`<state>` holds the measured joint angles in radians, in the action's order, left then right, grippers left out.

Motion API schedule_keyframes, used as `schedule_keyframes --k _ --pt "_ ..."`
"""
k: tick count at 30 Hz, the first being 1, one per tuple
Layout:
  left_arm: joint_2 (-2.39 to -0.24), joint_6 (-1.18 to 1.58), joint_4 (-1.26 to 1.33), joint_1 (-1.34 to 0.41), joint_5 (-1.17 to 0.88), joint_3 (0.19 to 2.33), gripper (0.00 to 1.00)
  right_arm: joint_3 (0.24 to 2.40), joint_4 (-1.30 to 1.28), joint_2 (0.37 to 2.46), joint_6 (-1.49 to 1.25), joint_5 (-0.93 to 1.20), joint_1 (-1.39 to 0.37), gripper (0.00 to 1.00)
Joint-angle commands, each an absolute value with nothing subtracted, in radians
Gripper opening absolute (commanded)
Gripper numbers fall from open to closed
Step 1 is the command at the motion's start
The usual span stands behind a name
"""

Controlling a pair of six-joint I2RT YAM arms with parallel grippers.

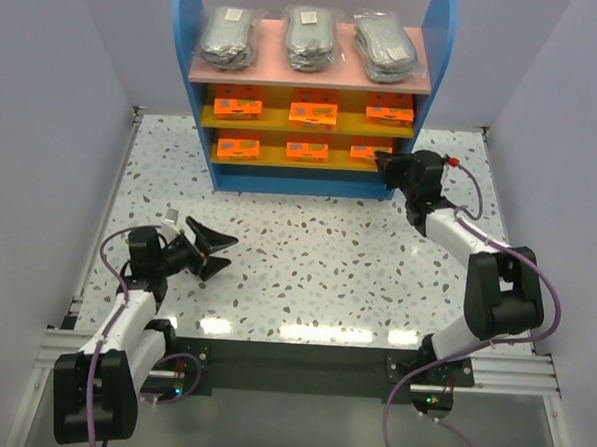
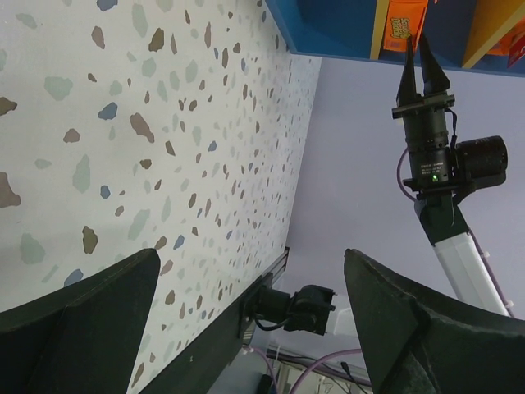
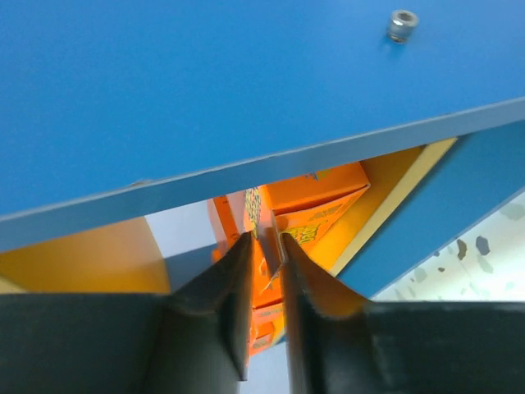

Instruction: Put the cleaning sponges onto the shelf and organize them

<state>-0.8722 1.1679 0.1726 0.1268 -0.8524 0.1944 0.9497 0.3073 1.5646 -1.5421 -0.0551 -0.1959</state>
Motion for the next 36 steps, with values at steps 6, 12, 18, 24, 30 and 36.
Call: schedule_keyframes --k 6,12,18,24,30,36 --pt "-0.887 1.184 0.236 0.133 -0.856 0.264 1.0 0.91 0.354 1.499 -1.531 -0.048 -0.193 0.65" --pt "-0.885 1.19 0.239 0.133 -0.871 0.29 1.0 0.807 0.266 1.295 -1.473 -0.002 -0.193 0.79" --pt "-0.887 1.186 0.238 0.133 -0.9 0.304 1.0 0.762 -0.08 1.059 -1.22 0.165 -0.193 0.87" --pt "-0.919 1.08 0.136 0.133 -0.951 0.408 1.0 0.767 -0.456 0.867 -0.902 0.276 -0.195 0.99" --pt "-0.986 0.852 -0.119 0.11 -0.928 0.664 1.0 0.799 -0.762 0.666 -0.747 0.222 -0.193 0.98" --pt "-0.982 0.713 -0.297 0.11 -0.804 0.87 1.0 0.74 -0.923 0.558 -0.695 0.221 -0.195 0.98"
